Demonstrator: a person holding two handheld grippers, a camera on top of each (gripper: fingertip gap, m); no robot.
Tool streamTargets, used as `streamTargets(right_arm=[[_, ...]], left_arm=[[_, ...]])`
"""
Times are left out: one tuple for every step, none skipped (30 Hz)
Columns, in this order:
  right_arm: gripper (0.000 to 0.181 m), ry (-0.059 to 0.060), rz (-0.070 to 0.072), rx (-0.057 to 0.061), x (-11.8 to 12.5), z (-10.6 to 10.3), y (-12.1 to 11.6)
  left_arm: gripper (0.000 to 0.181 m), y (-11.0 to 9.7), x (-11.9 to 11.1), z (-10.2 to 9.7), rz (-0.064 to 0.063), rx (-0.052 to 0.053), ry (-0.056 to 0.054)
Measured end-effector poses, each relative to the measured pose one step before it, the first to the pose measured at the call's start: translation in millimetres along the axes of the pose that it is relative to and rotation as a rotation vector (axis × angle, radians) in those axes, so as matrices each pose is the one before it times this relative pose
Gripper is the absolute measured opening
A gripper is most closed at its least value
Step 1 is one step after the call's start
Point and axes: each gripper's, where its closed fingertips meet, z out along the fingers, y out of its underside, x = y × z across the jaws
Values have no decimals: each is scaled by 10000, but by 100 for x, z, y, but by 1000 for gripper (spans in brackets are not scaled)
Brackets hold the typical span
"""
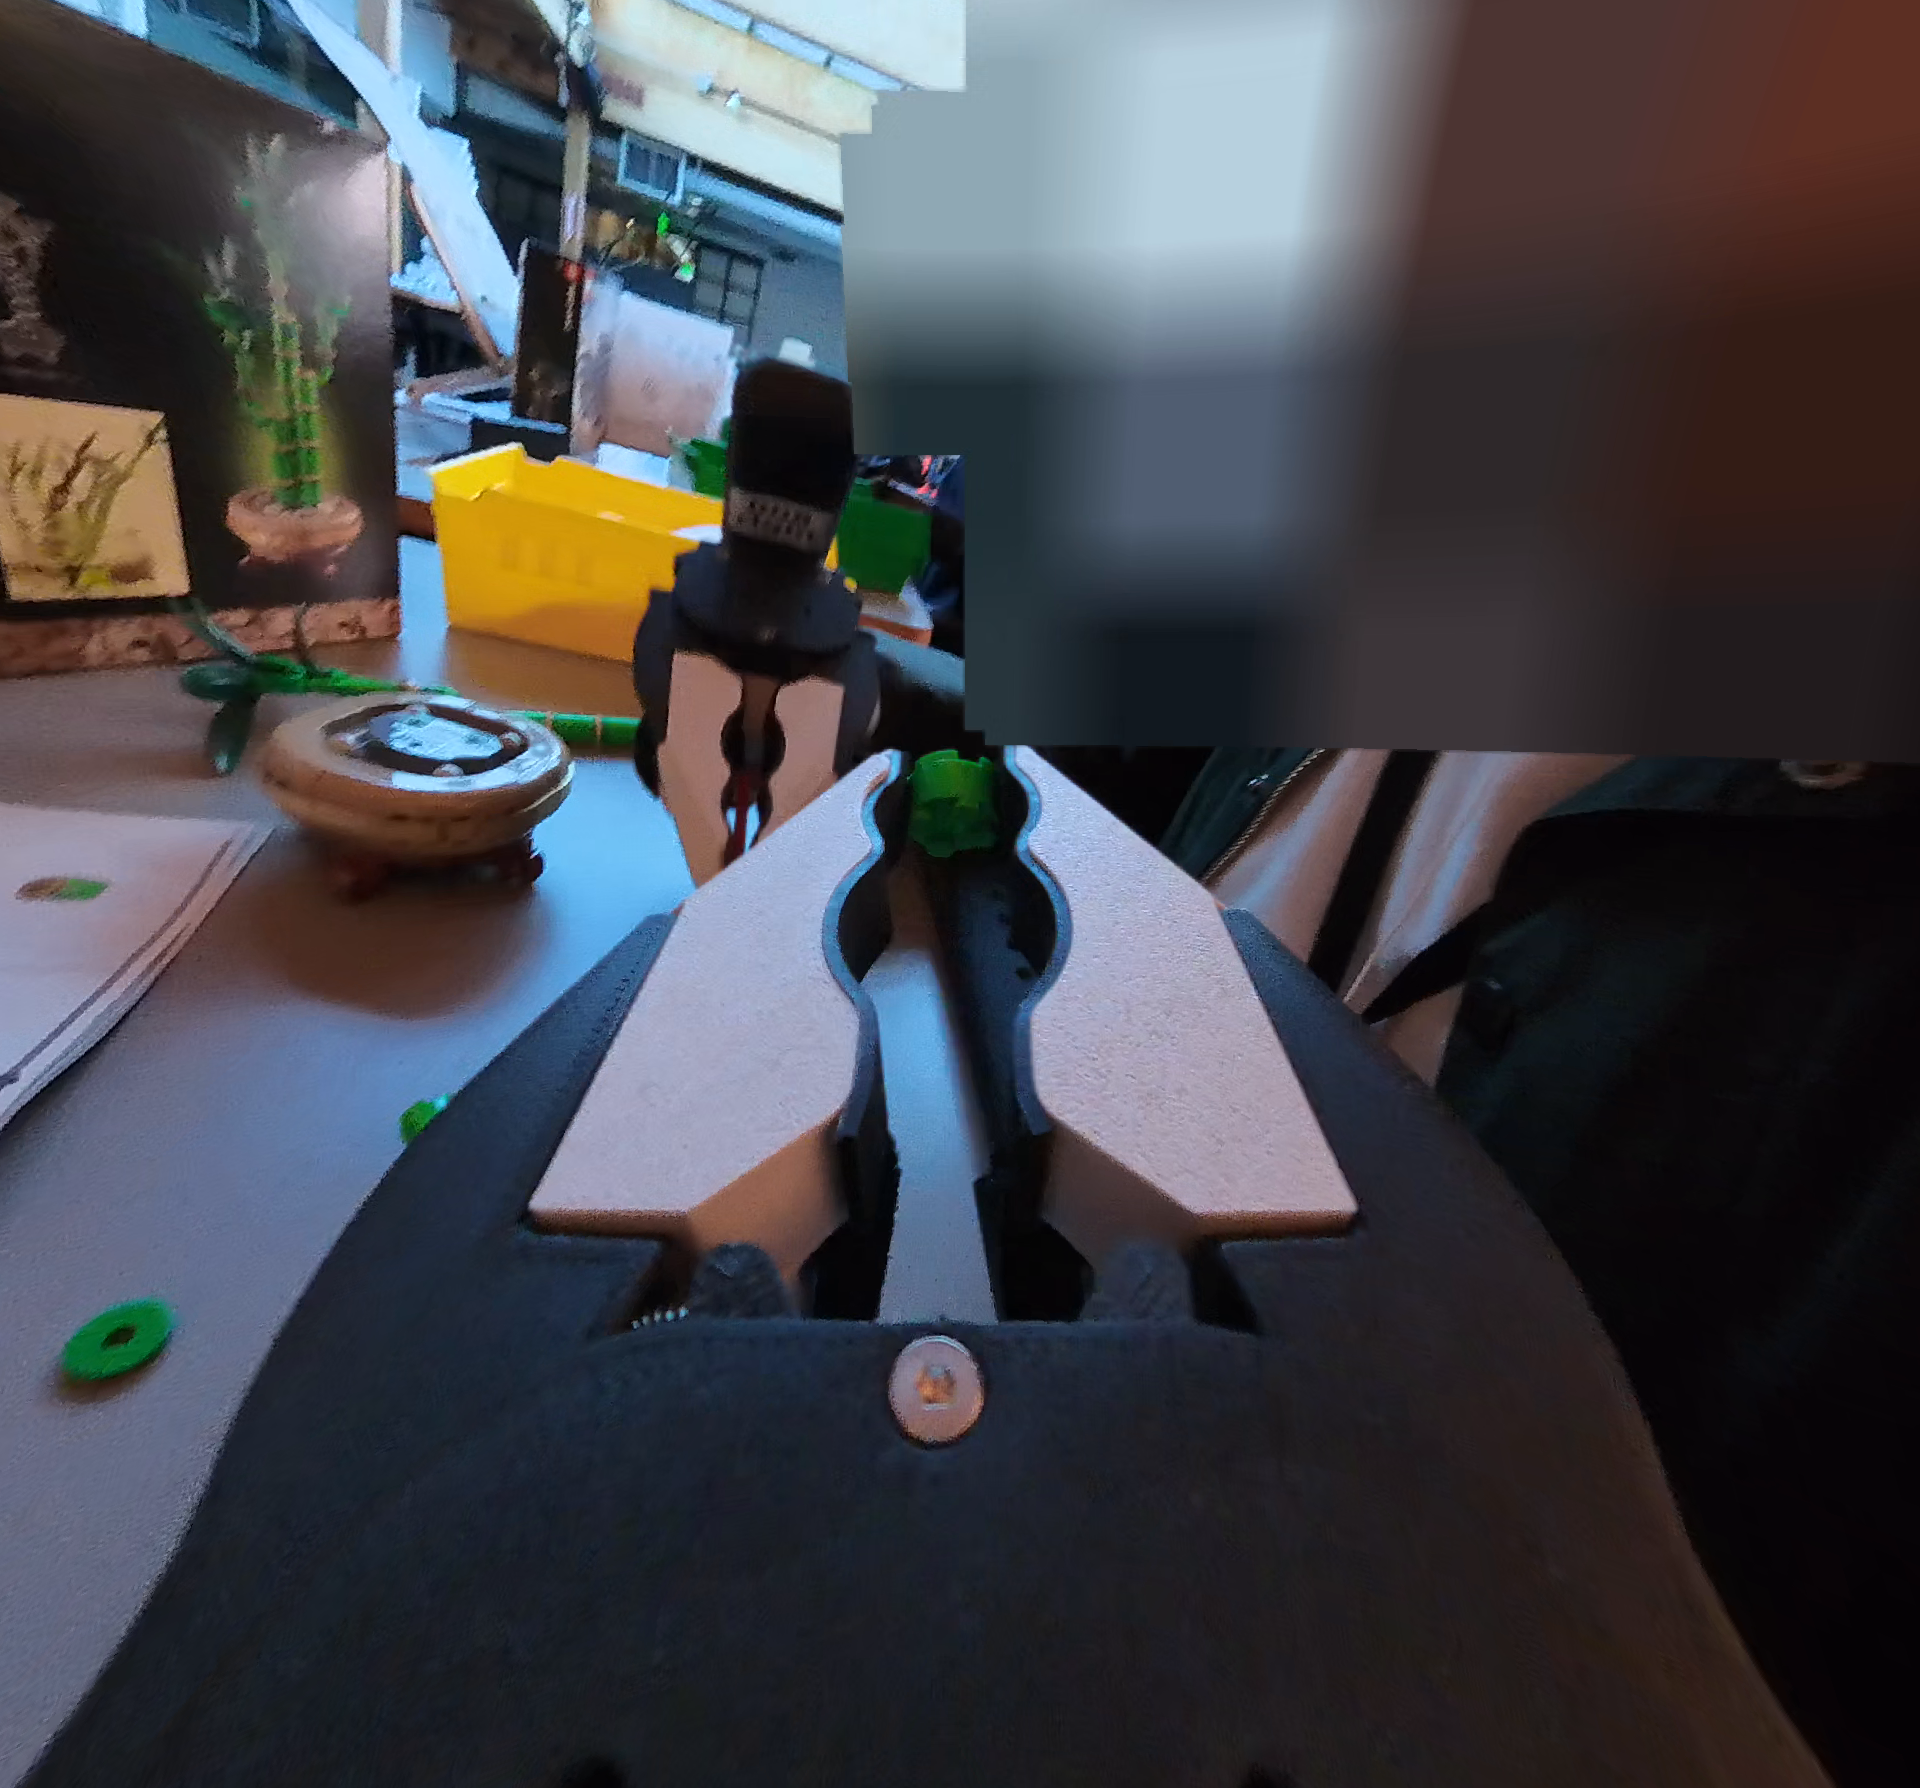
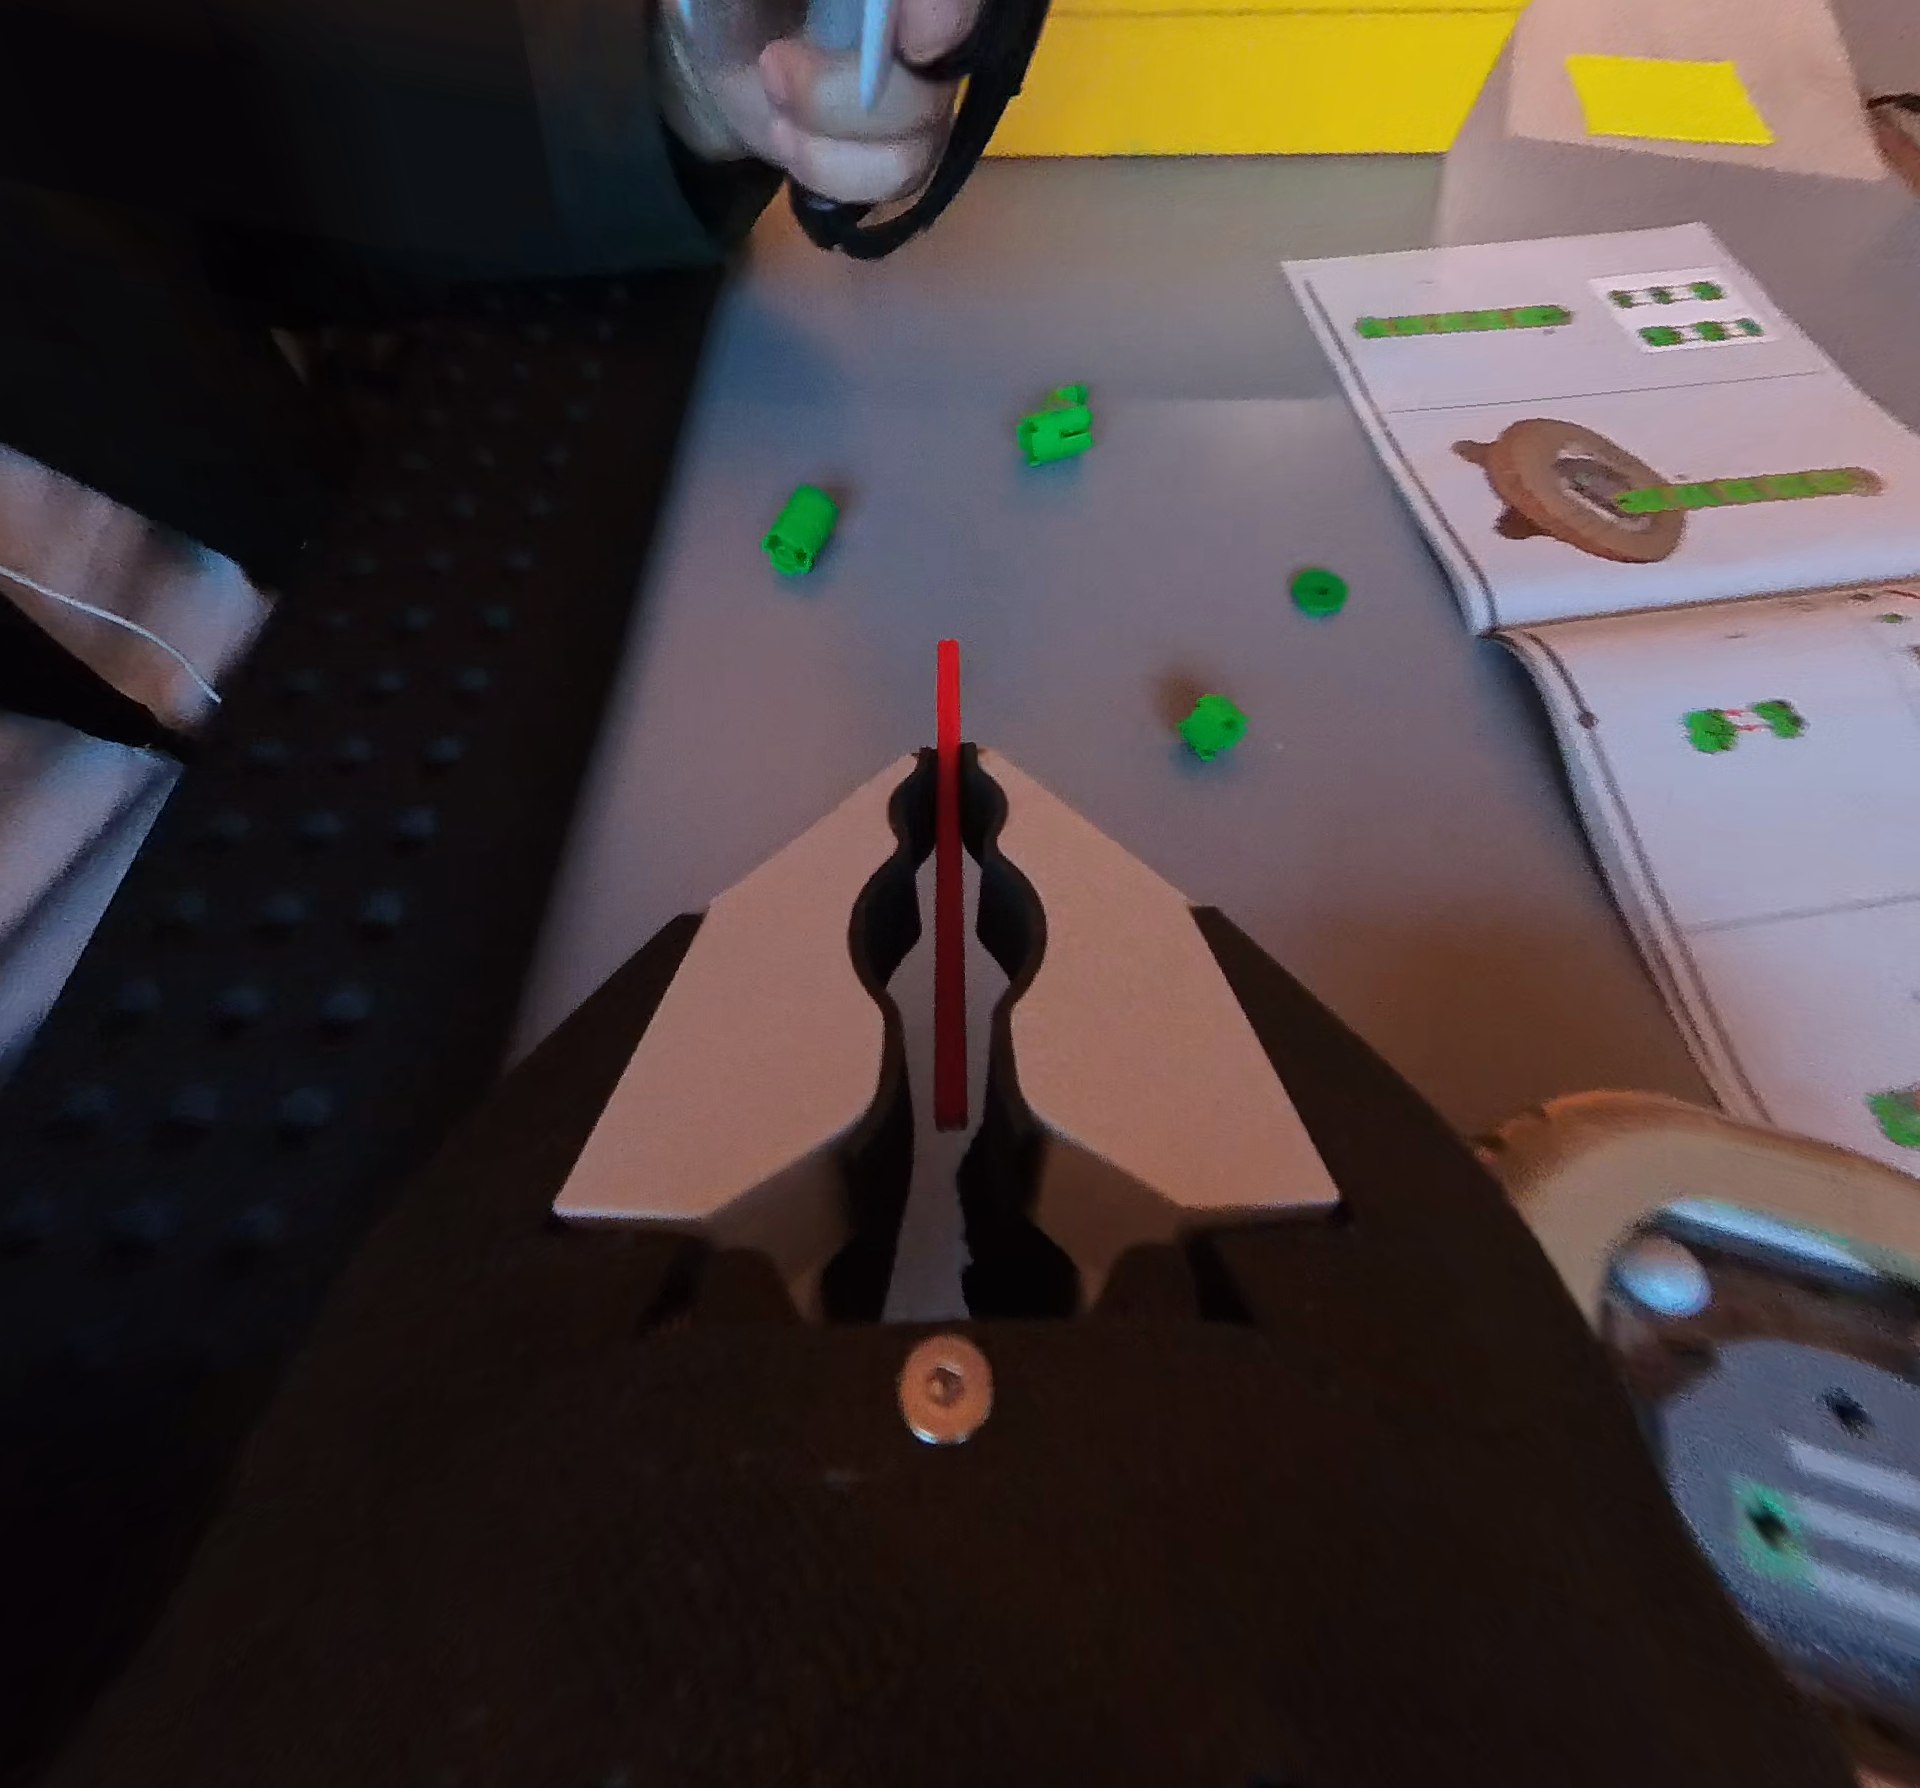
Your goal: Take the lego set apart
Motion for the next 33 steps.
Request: streamTargets(right_arm=[[3, -131, -88, -176, -386, 605, 224], [2, -32, -159, -336, -221, 547, 454], [2, 73, -218, -425, -43, 492, 641], [3, 88, -239, -413, -9, 419, 677], [4, 61, -214, -336, -26, 341, 580], [10, 41, -132, -157, -24, 266, 308], [19, 11, -16, -20, -28, 176, 72], [26, 17, 65, 16, 34, 52, -91], [28, 102, 11, 96, 141, -147, -335], [31, 276, -128, 362, 275, -382, -945], [33, 382, -333, 816, 226, -635, -1814], [35, 446, -532, 1170, 84, -793, -2522], [41, 511, -643, 1258, 23, -733, -2779], [47, 492, -675, 1092, -80, -528, -2547], [47, 329, -665, 769, -308, -288, -1957], [47, 336, -570, 492, -228, -77, -1284], [47, 156, -532, 182, -370, 99, -510], [43, 40, -443, -181, -392, 182, 164], [41, 45, -302, -314, -230, 224, 423], [40, -206, -146, -262, -471, 247, 405], [39, -148, -41, -300, -324, 200, 470], [38, -18, -49, -122, -110, 94, 176], [35, -52, -4, 112, -129, -13, -202], [28, -34, 52, 155, -67, -70, -318], [25, 66, 90, 212, 102, -87, -412], [25, 4, 161, 238, 48, -4, -440], [24, -89, 306, 308, -64, 65, -602], [24, -90, 395, 416, -46, 141, -786], [24, -92, 423, 396, -75, 199, -754], [25, -90, 366, 329, -149, 196, -629], [27, -57, 207, 239, -207, 169, -455], [28, -12, 48, 77, -206, 135, -169], [28, 146, -78, -53, 24, 51, 52]], left_arm=[[14, -183, 326, -26, 5, 132, 167], [14, -65, 253, -22, 86, 44, 81], [14, -26, 163, 14, 134, 22, 8], [14, -27, 249, 37, 93, 16, 79], [14, -25, 333, 39, -2, 17, 166], [14, 37, 188, 66, -59, 1, 116], [14, -3, 195, 60, -83, 30, 152], [14, -67, 48, 70, -153, 92, 131], [14, -85, -127, 189, -186, 89, 74], [14, 60, -159, 224, -212, 44, -7], [14, 98, -285, 263, -243, 4, -26], [14, 254, -603, 398, -324, -36, -199], [14, 382, -647, 481, -380, -90, -193], [14, 469, -199, 586, -353, -154, 73], [14, 547, -167, 604, -334, -245, 64], [14, 555, -120, 569, -222, -235, 63], [14, 513, 11, 519, -147, -198, 125], [14, 482, 57, 442, -148, -194, 149], [14, 366, 59, 379, -149, -135, 163], [14, 210, 182, 310, -132, -51, 228], [14, 36, 354, 244, -89, 39, 301], [14, -59, 300, 168, -58, 79, 241], [14, -86, 211, 100, -34, 84, 174], [14, -102, 330, 57, -11, 82, 229], [14, -75, 408, 36, -7, 50, 267], [14, -79, 486, 30, 14, 59, 321], [14, -157, 738, 33, 23, 124, 479], [14, -280, 956, 30, -40, 217, 640], [15, -329, 840, 38, -111, 257, 611], [14, -271, 427, 21, -124, 234, 387], [14, -197, 127, 29, -109, 202, 219], [14, -89, 48, 42, -114, 130, 175], [14, -35, 12, 58, -121, 73, 135]])
